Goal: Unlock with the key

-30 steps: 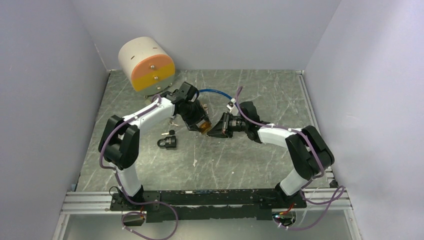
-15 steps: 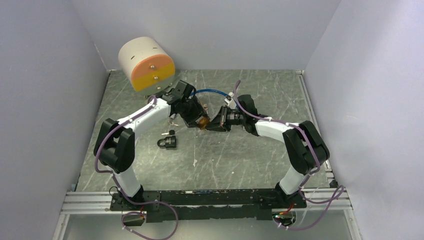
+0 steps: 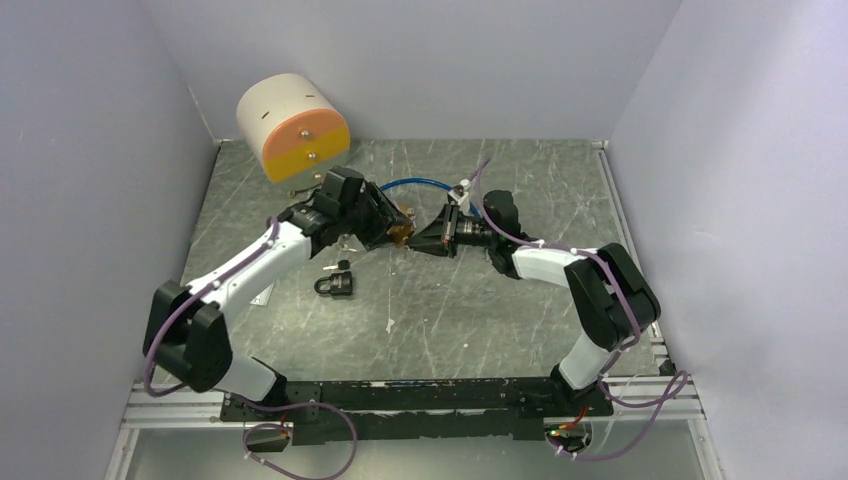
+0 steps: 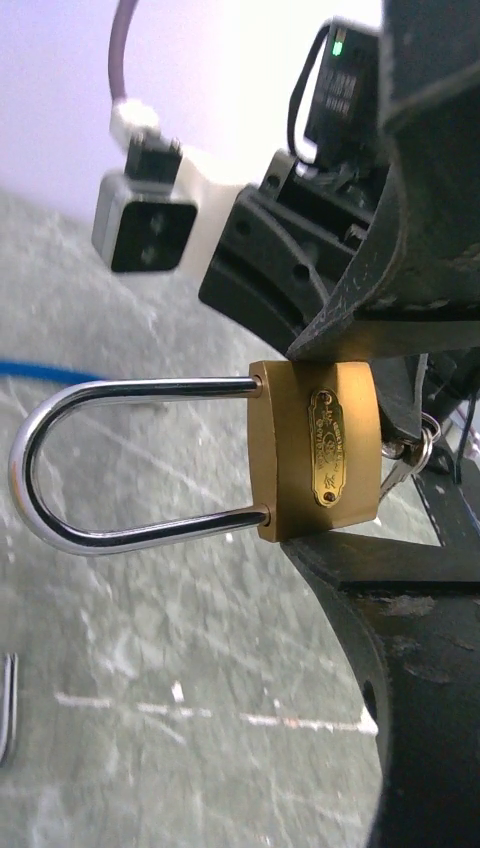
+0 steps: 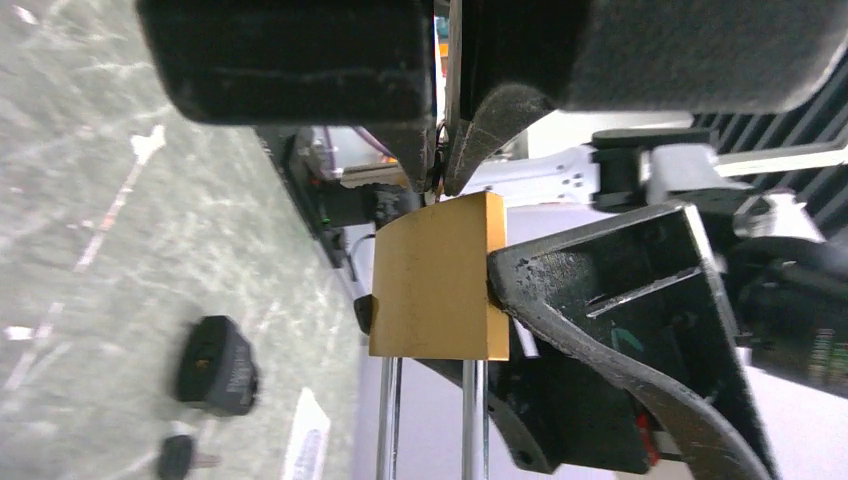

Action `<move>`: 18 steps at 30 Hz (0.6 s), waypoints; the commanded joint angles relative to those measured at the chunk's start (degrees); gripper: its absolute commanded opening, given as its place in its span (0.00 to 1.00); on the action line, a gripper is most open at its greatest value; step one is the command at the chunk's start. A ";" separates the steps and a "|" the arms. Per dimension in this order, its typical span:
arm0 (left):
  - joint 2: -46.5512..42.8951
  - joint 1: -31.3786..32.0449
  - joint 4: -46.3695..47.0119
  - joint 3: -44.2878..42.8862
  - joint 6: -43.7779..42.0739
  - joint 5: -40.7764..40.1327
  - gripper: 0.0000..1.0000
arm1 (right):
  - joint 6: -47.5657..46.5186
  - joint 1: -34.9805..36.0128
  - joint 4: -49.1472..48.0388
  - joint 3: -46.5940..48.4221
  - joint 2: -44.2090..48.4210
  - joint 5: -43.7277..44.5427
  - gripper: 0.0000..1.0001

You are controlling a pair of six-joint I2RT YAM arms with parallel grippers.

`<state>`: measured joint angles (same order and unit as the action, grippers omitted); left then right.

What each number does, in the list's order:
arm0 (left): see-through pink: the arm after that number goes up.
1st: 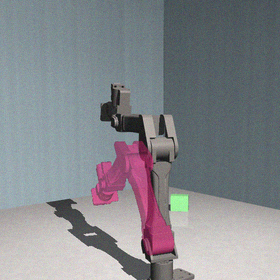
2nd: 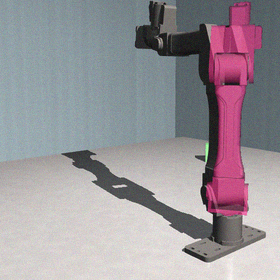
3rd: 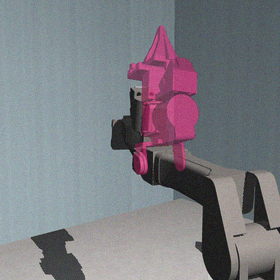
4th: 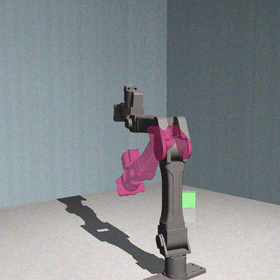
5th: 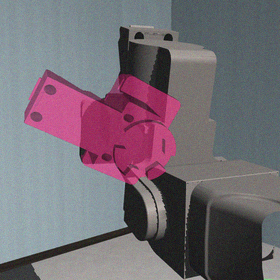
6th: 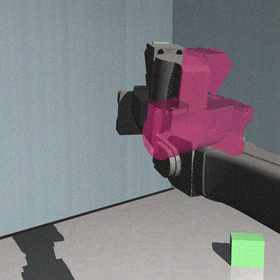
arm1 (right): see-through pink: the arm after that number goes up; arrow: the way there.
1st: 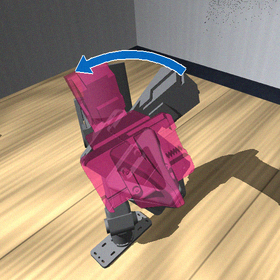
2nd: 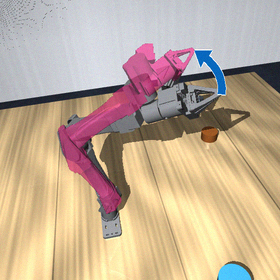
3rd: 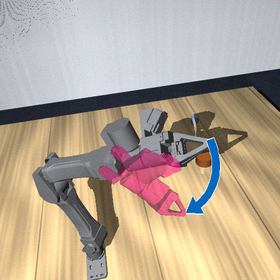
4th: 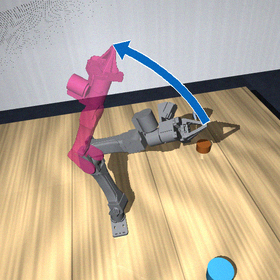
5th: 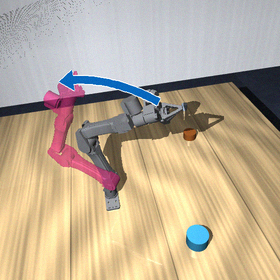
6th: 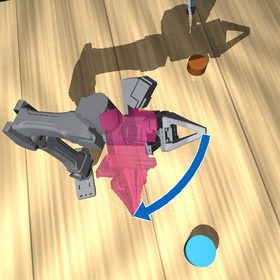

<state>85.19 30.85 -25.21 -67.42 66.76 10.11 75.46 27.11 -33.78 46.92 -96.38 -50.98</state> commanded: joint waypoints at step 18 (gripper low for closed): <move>-14.57 2.49 19.12 4.90 -1.06 2.66 0.02 | 10.99 -0.83 -26.23 -9.46 11.20 7.32 0.26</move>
<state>73.84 32.21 -9.32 -61.23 70.76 11.55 101.03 28.18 -66.85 38.57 -91.98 -45.45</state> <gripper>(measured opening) 0.601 0.159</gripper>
